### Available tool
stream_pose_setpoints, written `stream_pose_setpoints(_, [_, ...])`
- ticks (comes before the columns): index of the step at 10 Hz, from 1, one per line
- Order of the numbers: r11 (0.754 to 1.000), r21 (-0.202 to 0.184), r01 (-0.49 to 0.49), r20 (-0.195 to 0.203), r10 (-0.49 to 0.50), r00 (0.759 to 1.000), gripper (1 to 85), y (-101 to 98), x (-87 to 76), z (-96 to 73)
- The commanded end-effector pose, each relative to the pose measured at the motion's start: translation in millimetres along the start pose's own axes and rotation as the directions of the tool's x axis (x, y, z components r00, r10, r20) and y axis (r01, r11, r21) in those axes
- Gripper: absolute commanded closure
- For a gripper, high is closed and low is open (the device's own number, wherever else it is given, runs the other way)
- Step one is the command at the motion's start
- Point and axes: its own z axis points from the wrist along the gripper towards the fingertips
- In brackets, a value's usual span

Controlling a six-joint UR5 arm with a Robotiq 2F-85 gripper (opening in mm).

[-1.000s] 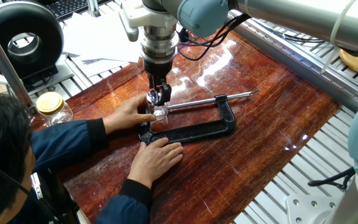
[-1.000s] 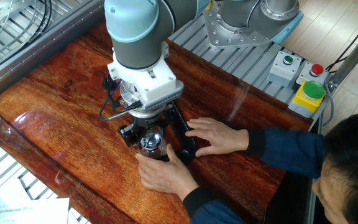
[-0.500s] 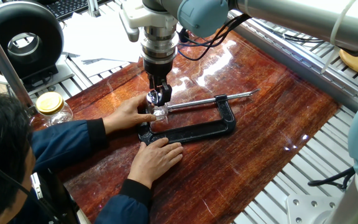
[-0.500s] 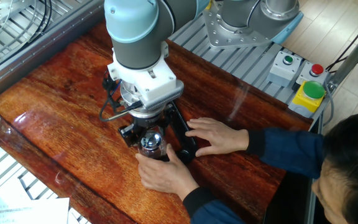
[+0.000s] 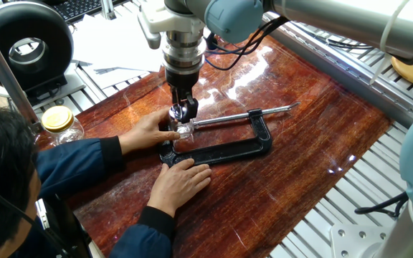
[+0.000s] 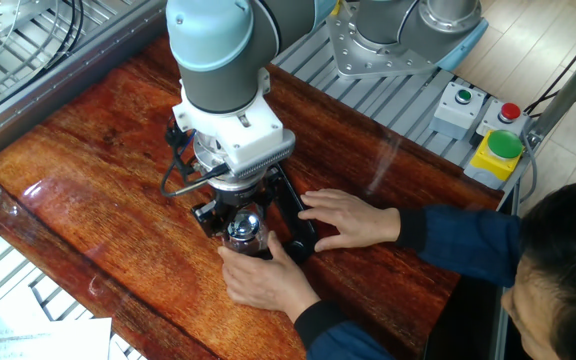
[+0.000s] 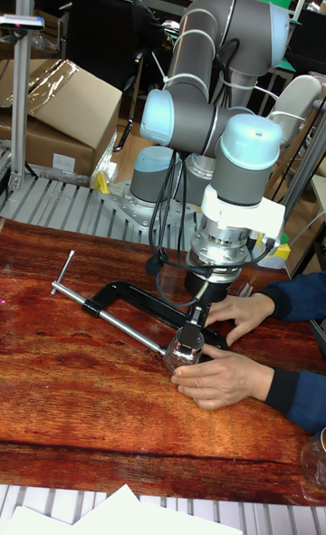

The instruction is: Screw the lid onto the jar

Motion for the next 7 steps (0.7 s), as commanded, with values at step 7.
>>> stream_pose_setpoints(7, [0.999,-0.019,-0.036,0.017,0.037,0.999,30.7,4.0,-3.4,-0.2])
